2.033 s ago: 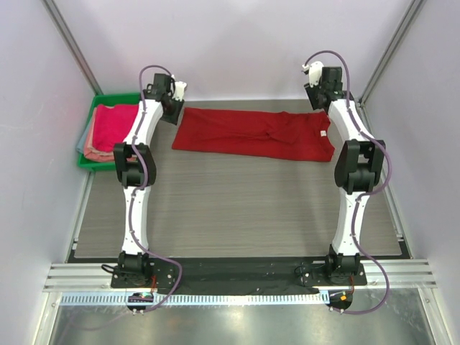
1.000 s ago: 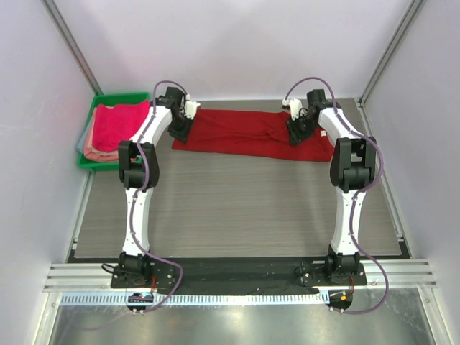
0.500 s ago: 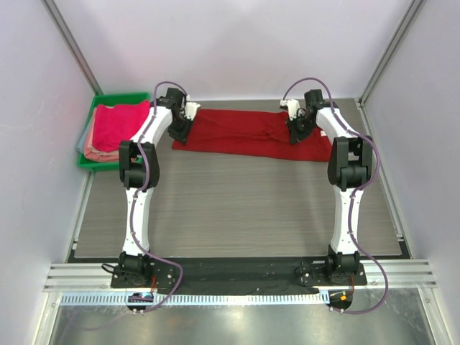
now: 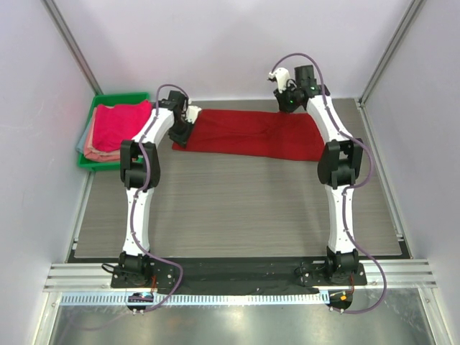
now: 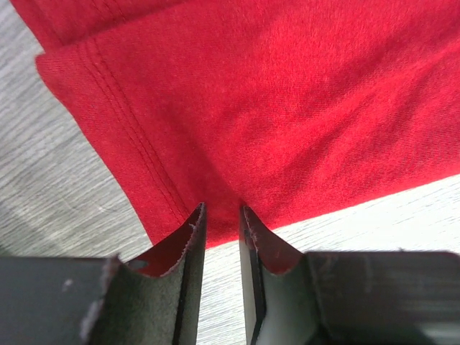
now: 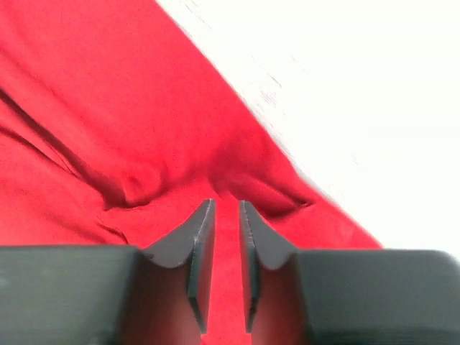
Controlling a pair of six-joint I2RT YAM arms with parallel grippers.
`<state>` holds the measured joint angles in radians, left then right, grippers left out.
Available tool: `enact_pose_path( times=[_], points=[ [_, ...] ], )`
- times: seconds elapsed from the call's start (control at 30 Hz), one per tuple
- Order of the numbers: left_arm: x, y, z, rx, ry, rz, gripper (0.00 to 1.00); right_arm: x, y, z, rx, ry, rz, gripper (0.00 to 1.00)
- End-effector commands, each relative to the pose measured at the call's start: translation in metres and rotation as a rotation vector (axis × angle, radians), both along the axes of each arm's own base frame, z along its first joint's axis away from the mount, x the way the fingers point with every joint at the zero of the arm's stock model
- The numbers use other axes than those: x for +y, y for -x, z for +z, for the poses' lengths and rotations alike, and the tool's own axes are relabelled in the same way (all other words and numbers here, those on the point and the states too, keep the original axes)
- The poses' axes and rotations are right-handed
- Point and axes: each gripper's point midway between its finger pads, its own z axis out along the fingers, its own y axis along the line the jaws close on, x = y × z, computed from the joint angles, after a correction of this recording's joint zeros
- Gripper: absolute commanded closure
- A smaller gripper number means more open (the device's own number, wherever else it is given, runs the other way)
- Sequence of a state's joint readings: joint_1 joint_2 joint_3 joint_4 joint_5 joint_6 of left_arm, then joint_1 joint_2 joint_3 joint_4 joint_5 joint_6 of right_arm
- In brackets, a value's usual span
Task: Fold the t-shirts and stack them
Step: Fold the tshirt
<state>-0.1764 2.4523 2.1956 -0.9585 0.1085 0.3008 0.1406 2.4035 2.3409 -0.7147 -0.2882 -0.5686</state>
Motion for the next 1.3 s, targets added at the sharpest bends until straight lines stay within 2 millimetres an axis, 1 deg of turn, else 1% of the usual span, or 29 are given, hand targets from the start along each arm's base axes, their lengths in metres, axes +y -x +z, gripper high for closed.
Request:
enact_pose_path(
  times=[0.0, 0.03, 0.07, 0.1, 0.13, 0.17, 0.2, 0.23, 0.27, 0.3, 0.33, 0.37, 0.4, 0.43, 0.47, 0.5, 0.53, 0.6, 0.63, 0.67, 0.7, 0.73, 0.77, 0.8, 0.83, 0.87, 1.03, 1.1, 1.27],
  points=[
    [0.003, -0.005, 0.035, -0.082, -0.023, -0.019, 0.73, 0.020, -0.017, 0.012, -0.078, 0.012, -0.017, 0.73],
    [0.004, -0.004, 0.036, -0.085, -0.029, -0.019, 0.70, 0.019, -0.018, 0.016, -0.091, 0.009, -0.036, 0.67],
    [0.005, -0.004, 0.039, -0.094, -0.038, -0.021, 0.69, 0.018, -0.017, 0.030, -0.111, -0.003, -0.053, 0.66],
    [0.008, -0.004, 0.052, -0.123, -0.048, -0.041, 0.68, 0.016, -0.015, 0.034, -0.113, -0.008, -0.073, 0.65],
    [0.010, -0.006, 0.057, -0.145, -0.062, -0.051, 0.67, 0.012, -0.010, 0.029, -0.097, 0.001, -0.086, 0.64],
    [0.013, -0.002, 0.059, -0.148, -0.076, -0.070, 0.65, 0.007, -0.006, 0.034, -0.099, 0.007, -0.094, 0.64],
    [0.017, -0.001, 0.076, -0.188, -0.083, -0.088, 0.64, 0.003, 0.000, 0.051, -0.120, 0.007, -0.093, 0.64],
    [0.018, -0.004, 0.084, -0.232, -0.105, -0.156, 0.62, -0.002, 0.010, 0.041, -0.093, 0.017, -0.091, 0.64],
    [0.022, 0.005, 0.074, -0.211, -0.123, -0.195, 0.61, -0.007, 0.015, 0.042, -0.092, 0.022, -0.091, 0.64],
    [0.025, 0.007, 0.078, -0.223, -0.142, -0.229, 0.60, -0.016, 0.022, 0.060, -0.126, 0.026, -0.091, 0.63],
    [0.028, 0.012, 0.082, -0.227, -0.177, -0.310, 0.57, -0.020, 0.033, 0.044, -0.086, 0.037, -0.090, 0.63],
    [0.029, 0.017, 0.078, -0.205, -0.186, -0.345, 0.56, -0.026, 0.038, 0.043, -0.079, 0.041, -0.094, 0.63],
    [0.031, 0.028, 0.073, -0.155, -0.192, -0.384, 0.56, -0.034, 0.044, 0.051, -0.088, 0.043, -0.103, 0.63],
    [0.030, 0.025, 0.071, -0.143, -0.193, -0.411, 0.56, -0.037, 0.053, 0.039, -0.054, 0.047, -0.106, 0.63],
    [0.027, 0.027, 0.068, -0.121, -0.179, -0.425, 0.55, -0.041, 0.057, 0.038, -0.047, 0.047, -0.114, 0.63],
    [0.026, 0.034, 0.064, -0.076, -0.166, -0.434, 0.55, -0.047, 0.059, 0.036, -0.038, 0.045, -0.127, 0.63],
    [0.023, 0.027, 0.062, -0.074, -0.156, -0.434, 0.55, -0.049, 0.065, 0.033, -0.023, 0.039, -0.138, 0.63],
    [0.018, 0.028, 0.058, -0.043, -0.136, -0.438, 0.55, -0.051, 0.069, 0.032, -0.014, 0.034, -0.151, 0.63],
    [0.016, 0.022, 0.061, -0.054, -0.136, -0.442, 0.56, -0.052, 0.073, 0.033, -0.013, 0.032, -0.155, 0.62],
    [0.015, 0.023, 0.052, -0.029, -0.136, -0.448, 0.58, -0.054, 0.075, 0.033, -0.012, 0.034, -0.157, 0.62],
    [0.013, 0.027, 0.048, 0.001, -0.133, -0.460, 0.60, -0.053, 0.077, 0.033, -0.011, 0.036, -0.155, 0.63],
    [0.013, 0.025, 0.048, 0.002, -0.133, -0.463, 0.60, -0.056, 0.079, 0.031, -0.006, 0.044, -0.160, 0.63],
    [0.013, 0.028, 0.038, 0.032, -0.133, -0.471, 0.61, -0.059, 0.079, 0.034, -0.012, 0.047, -0.164, 0.63],
    [0.014, 0.029, 0.036, 0.044, -0.146, -0.481, 0.62, -0.060, 0.080, 0.036, -0.016, 0.049, -0.165, 0.63],
    [0.014, 0.030, 0.033, 0.053, -0.150, -0.488, 0.62, -0.065, 0.080, 0.036, -0.015, 0.050, -0.178, 0.63],
    [0.016, 0.031, 0.028, 0.067, -0.158, -0.496, 0.62, -0.067, 0.079, 0.037, -0.018, 0.048, -0.182, 0.63],
    [0.019, 0.034, 0.017, 0.097, -0.167, -0.498, 0.62, -0.072, 0.081, 0.035, -0.011, 0.050, -0.194, 0.62],
    [0.019, 0.032, 0.013, 0.095, -0.171, -0.493, 0.61, -0.071, 0.082, 0.032, -0.002, 0.046, -0.196, 0.62],
    [0.018, 0.027, 0.007, 0.085, -0.176, -0.482, 0.61, -0.072, 0.084, 0.032, 0.002, 0.041, -0.200, 0.62]
  ],
)
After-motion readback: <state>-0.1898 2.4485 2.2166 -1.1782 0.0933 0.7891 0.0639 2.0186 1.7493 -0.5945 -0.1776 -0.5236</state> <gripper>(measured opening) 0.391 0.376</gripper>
